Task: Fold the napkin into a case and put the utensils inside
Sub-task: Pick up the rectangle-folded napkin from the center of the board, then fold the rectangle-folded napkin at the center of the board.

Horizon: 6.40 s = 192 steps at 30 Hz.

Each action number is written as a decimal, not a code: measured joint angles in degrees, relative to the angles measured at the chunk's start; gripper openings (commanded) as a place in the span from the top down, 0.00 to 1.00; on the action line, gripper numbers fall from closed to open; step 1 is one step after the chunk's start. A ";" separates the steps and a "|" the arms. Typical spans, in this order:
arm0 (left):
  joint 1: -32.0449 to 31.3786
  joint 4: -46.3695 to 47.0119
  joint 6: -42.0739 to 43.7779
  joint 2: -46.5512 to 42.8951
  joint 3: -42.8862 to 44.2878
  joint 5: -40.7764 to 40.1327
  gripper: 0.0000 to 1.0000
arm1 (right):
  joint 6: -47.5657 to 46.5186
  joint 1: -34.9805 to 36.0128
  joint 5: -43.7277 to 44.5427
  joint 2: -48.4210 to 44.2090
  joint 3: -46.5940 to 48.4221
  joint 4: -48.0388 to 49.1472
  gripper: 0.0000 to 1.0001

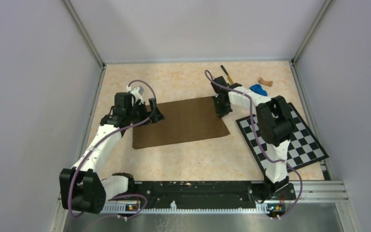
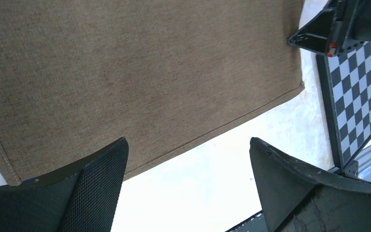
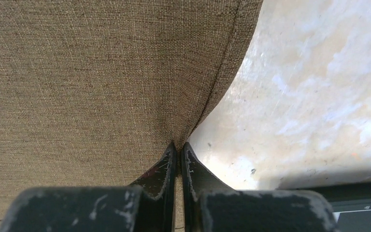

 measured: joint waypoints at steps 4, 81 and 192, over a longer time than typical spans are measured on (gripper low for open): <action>0.00 2.23 -1.81 3.23 -2.32 -0.15 0.01 | -3.82 0.28 2.03 -0.11 -0.11 2.03 1.00; 10.75 9.86 -14.99 -0.94 -17.86 -1.75 0.16 | 14.99 20.96 -36.33 14.99 21.55 14.36 1.00; 10.95 2.36 -3.80 11.26 1.60 -5.73 0.29 | 15.54 11.93 -40.41 -4.76 -7.78 29.53 0.34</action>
